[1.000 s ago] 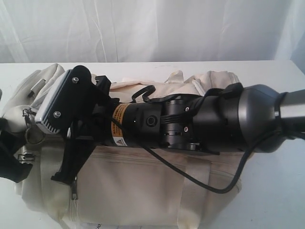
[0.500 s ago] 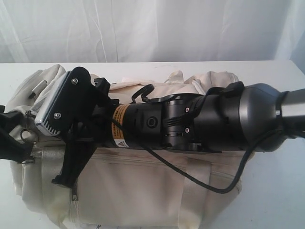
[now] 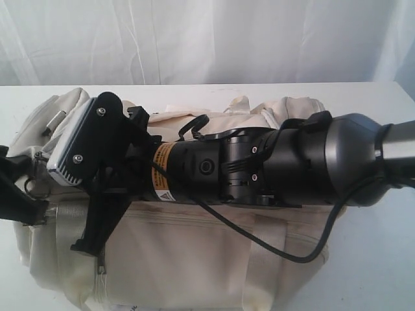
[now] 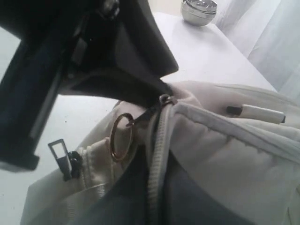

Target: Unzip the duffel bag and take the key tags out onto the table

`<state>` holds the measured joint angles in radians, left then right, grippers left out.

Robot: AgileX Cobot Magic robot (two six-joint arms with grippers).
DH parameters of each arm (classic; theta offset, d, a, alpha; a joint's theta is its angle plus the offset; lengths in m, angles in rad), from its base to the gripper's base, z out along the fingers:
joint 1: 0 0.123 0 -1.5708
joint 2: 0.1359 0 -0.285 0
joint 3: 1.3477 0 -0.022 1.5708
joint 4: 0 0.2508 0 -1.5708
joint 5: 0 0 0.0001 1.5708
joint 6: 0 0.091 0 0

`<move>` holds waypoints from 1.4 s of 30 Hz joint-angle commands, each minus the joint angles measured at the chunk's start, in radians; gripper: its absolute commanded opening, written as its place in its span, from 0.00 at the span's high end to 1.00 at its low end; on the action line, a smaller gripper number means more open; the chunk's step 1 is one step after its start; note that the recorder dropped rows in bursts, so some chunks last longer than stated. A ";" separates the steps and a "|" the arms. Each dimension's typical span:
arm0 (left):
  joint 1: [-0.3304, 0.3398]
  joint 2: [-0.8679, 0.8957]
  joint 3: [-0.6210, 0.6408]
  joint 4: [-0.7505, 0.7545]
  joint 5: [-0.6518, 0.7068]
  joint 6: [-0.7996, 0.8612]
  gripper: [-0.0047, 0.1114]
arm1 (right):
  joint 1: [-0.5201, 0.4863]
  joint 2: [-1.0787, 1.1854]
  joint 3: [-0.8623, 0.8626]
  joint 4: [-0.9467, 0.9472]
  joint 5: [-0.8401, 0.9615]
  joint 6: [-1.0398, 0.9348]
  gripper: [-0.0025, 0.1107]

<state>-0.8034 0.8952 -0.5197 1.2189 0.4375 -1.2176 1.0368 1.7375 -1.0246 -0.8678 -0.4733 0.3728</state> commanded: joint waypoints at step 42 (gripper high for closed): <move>0.004 -0.216 -0.011 -0.362 -0.057 0.209 0.70 | -0.002 -0.020 -0.001 -0.001 0.082 0.002 0.98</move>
<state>-0.8014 0.6921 -0.5214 0.8910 0.4016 -1.0534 1.0368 1.7257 -1.0246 -0.8758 -0.3760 0.3728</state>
